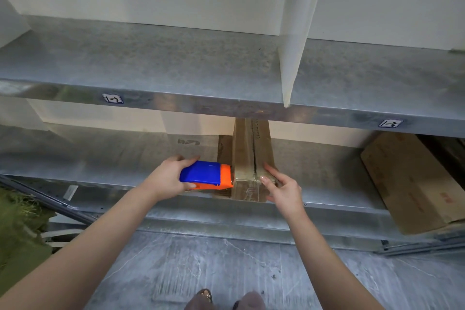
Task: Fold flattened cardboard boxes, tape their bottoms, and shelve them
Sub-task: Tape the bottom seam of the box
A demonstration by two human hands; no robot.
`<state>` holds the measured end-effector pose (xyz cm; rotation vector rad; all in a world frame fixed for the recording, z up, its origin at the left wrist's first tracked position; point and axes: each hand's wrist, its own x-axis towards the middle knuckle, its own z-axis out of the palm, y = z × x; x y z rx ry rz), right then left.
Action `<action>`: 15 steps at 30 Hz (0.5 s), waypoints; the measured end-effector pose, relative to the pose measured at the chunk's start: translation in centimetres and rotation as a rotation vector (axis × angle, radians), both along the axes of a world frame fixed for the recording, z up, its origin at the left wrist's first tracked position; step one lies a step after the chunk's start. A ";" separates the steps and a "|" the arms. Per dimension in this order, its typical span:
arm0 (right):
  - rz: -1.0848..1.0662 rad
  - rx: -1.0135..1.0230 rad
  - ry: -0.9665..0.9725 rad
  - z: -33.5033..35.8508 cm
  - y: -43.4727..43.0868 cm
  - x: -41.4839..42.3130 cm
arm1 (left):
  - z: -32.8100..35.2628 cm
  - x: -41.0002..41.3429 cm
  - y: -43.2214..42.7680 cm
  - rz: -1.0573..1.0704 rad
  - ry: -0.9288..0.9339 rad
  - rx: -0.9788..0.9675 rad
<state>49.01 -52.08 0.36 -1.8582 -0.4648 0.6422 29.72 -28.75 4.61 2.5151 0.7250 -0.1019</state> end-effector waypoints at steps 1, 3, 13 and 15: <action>0.001 0.000 0.004 0.0 0.0 0.0 | 0.1 0.0 0.1 -0.032 -0.014 0.029; 0.000 -0.001 0.016 0.0 0.0 -0.1 | 0.2 -0.4 0.7 -0.090 -0.043 0.073; -0.018 0.008 0.057 -0.5 -0.2 0.1 | -1.7 -7.7 6.5 -0.030 0.034 0.127; -0.022 0.021 0.069 -0.4 -0.1 0.0 | -2.3 -7.2 6.6 -0.017 0.001 0.126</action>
